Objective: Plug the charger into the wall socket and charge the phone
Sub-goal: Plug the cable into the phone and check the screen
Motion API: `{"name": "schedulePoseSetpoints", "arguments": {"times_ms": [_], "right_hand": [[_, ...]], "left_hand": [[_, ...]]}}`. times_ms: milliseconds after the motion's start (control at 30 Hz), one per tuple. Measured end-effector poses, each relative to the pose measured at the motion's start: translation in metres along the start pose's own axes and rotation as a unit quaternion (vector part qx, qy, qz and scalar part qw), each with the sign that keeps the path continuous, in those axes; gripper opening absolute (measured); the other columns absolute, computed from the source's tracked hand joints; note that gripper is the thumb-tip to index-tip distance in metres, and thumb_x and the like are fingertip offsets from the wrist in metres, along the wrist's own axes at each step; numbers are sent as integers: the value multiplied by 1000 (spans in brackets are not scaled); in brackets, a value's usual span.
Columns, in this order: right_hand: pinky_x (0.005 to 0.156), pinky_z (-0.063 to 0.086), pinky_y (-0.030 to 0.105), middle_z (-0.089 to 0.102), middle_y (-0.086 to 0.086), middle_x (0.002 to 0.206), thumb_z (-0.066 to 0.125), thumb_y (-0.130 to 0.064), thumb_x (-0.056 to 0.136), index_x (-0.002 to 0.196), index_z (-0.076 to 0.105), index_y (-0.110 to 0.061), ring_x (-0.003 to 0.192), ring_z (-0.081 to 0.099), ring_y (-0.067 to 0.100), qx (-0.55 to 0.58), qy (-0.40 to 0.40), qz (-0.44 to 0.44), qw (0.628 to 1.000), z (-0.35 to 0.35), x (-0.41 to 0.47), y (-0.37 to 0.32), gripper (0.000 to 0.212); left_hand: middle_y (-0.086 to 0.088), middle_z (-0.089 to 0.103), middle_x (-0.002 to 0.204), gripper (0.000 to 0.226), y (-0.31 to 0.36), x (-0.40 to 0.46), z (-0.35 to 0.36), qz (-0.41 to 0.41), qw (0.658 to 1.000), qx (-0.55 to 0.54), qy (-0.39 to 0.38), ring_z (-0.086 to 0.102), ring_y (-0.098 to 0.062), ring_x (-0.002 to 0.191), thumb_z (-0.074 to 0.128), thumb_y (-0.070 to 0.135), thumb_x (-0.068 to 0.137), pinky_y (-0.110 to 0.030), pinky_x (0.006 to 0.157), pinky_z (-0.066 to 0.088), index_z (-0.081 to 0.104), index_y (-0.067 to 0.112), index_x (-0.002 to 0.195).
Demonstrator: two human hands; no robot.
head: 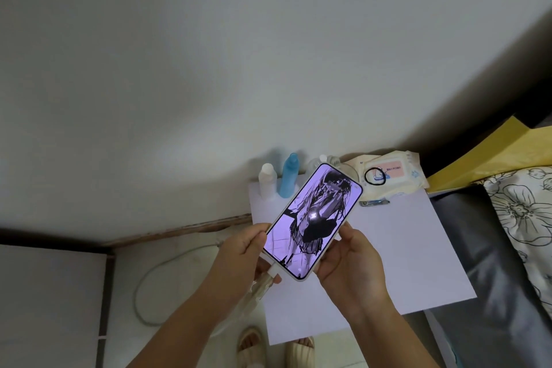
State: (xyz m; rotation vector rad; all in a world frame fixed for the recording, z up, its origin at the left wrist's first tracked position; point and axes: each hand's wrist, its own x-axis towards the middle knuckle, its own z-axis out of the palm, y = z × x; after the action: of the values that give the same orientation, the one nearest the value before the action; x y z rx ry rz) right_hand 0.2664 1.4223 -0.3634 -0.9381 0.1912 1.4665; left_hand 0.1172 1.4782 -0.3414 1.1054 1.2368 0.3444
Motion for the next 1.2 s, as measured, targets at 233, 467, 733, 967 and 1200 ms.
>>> {"name": "schedulePoseSetpoints", "arguments": {"times_ms": [233, 467, 733, 967, 1200], "right_hand": [[72, 60, 39, 76, 14, 90, 44, -19, 89, 106, 66, -10, 77, 73, 25, -16, 6, 4, 1000, -12, 4, 7, 30], [65, 59, 35, 74, 15, 76, 38, -15, 97, 93, 67, -7, 68, 68, 29, -238, 138, 37, 961, -53, 11, 22, 30], [58, 54, 22, 66, 15, 89, 43, -15, 97, 100, 59, -7, 68, 62, 25, -479, 195, 147, 843, -114, 29, 45, 18], [58, 48, 15, 65, 11, 96, 39, -5, 92, 95, 56, -15, 73, 60, 20, -621, 161, 159, 751, -142, 45, 58, 20], [49, 37, 8, 59, 3, 92, 36, -10, 94, 109, 54, -15, 62, 52, 8, -734, 88, 107, 665, -141, 46, 64, 24]], "left_hand": [[-5, 68, 66, 42, -19, 9, 5, 5, 1000, 18, 3, 64, -18, 45, 34, 12, 98, -19, 42, 36, 64, 36, 82], [-4, 61, 64, 37, -59, 28, 11, -29, 998, 44, -17, 58, -6, 37, 34, 8, 97, -12, 37, 43, 61, 27, 81], [-3, 60, 80, 39, -135, 67, 10, -59, 985, 157, -45, 61, -19, 54, 30, 12, 98, -44, 70, 57, 60, 29, 81], [-5, 58, 80, 32, -169, 90, 13, -62, 982, 174, -41, 54, -12, 54, 32, 10, 98, -20, 51, 52, 58, 22, 85], [0, 51, 70, 21, -185, 98, 23, -75, 968, 240, 29, 50, -13, 61, 36, 16, 97, -18, 46, 47, 41, 15, 76]]}}
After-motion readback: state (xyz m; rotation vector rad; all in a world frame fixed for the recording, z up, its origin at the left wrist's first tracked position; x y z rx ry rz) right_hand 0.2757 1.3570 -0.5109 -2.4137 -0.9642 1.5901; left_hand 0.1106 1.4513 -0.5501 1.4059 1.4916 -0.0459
